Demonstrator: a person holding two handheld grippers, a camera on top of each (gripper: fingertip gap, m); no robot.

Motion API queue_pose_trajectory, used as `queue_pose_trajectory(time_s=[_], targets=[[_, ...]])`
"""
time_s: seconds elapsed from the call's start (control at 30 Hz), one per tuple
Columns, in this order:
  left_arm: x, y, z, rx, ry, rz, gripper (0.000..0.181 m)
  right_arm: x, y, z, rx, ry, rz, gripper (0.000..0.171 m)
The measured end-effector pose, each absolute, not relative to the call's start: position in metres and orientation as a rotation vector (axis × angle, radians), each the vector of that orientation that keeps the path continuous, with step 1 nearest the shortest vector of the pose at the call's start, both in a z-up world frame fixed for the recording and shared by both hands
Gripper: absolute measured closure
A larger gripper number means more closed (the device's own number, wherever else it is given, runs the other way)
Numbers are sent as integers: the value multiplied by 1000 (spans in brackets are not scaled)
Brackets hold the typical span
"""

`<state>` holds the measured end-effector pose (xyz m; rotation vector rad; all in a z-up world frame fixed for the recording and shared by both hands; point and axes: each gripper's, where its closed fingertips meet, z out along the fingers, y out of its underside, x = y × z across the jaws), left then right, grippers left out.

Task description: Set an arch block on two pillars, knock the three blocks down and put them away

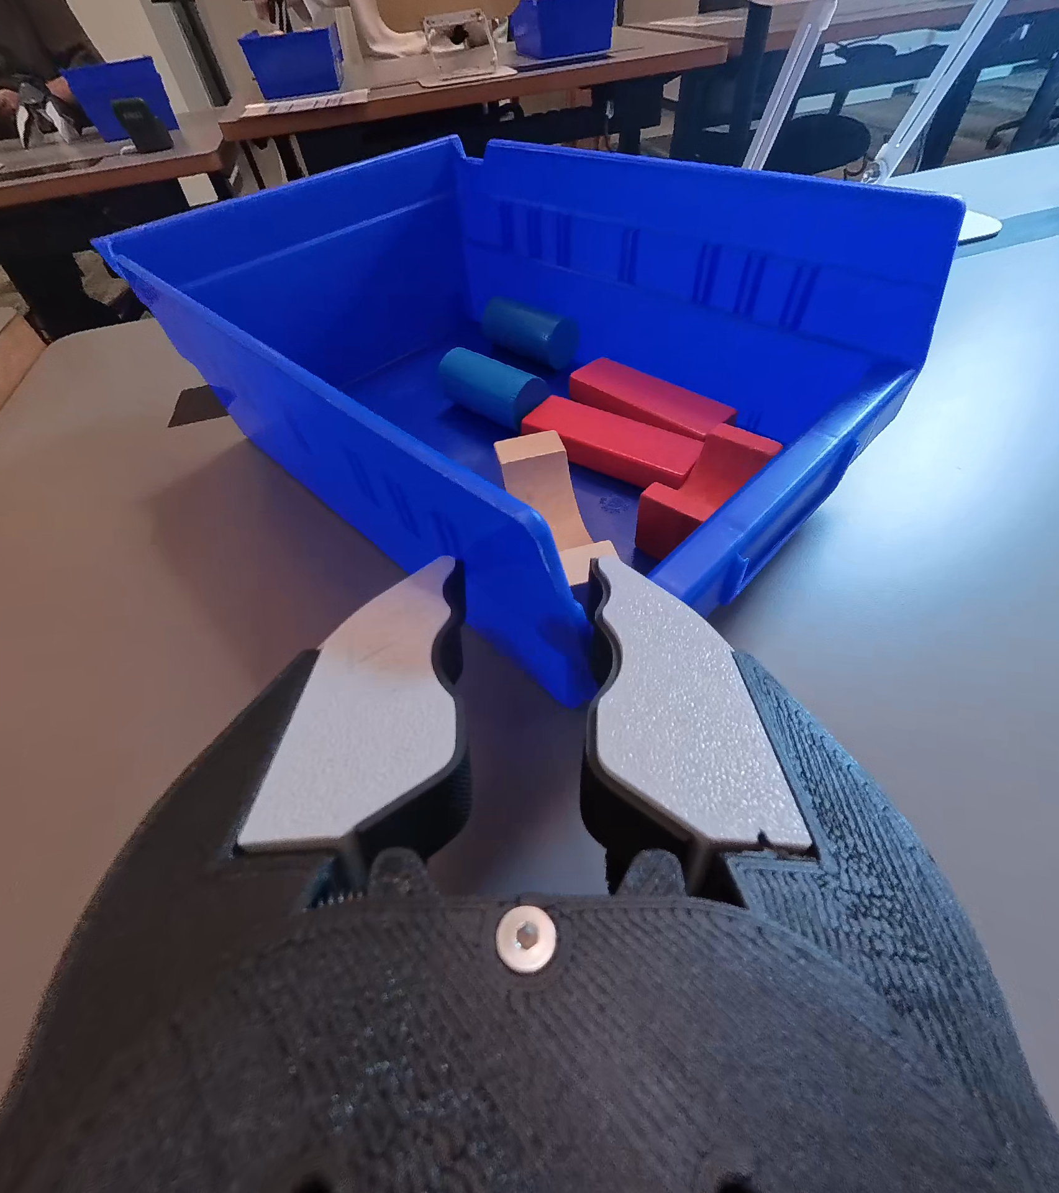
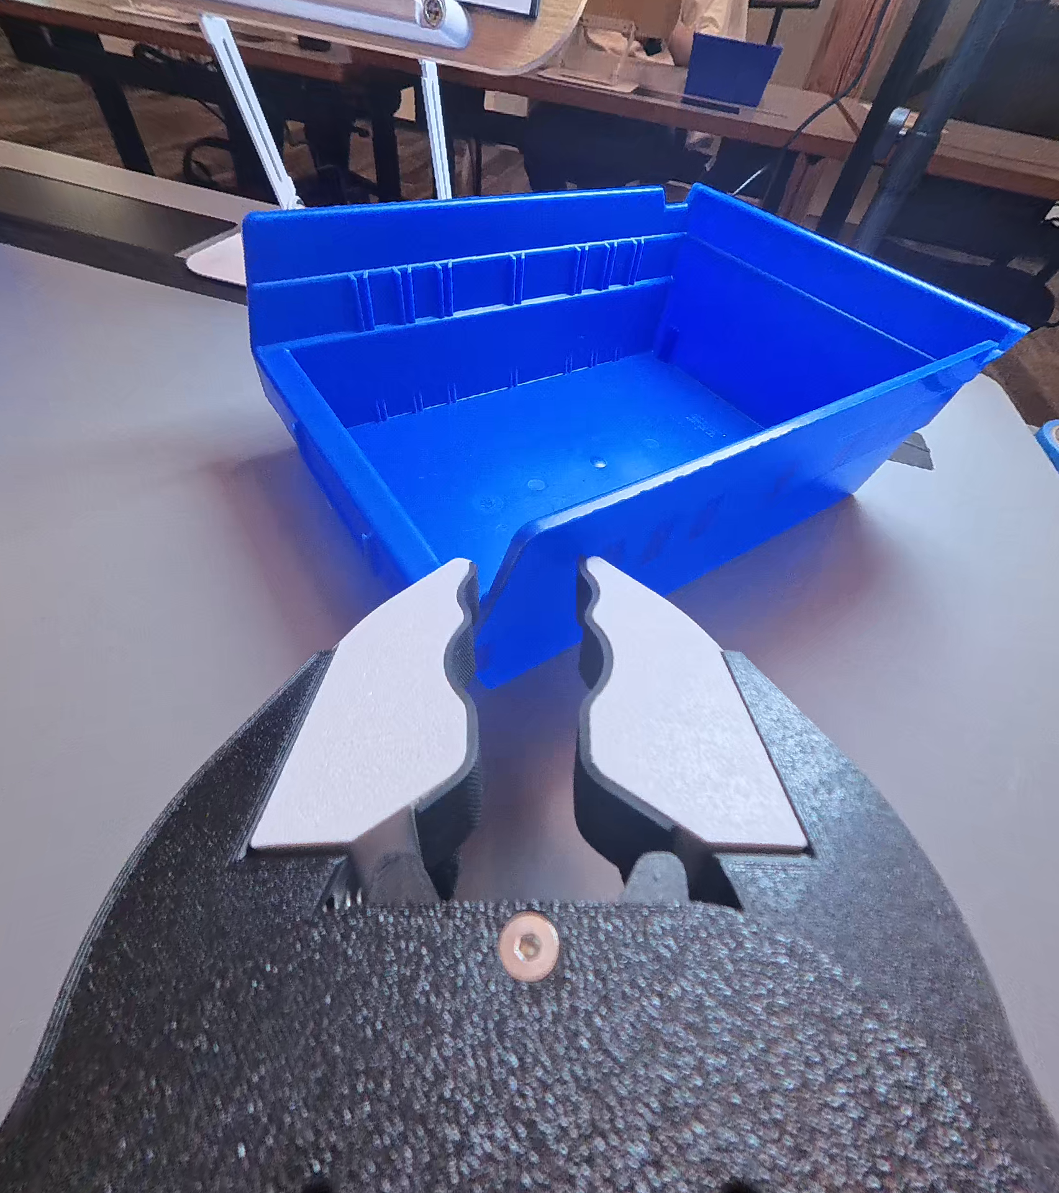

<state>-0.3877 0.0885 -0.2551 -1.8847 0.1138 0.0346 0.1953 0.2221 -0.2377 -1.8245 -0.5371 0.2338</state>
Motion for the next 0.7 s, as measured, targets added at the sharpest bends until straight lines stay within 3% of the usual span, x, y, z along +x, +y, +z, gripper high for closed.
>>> queue_pose_trajectory(time_s=[0.37, 0.7], targets=[[-386, 101, -257, -1911, 106, 50, 143, 203, 230, -237, -1940, -486, 215, 142], [-395, 77, -170, -1643, 80, 5, 133, 177, 206, -119, -1540, -460, 207, 126]])
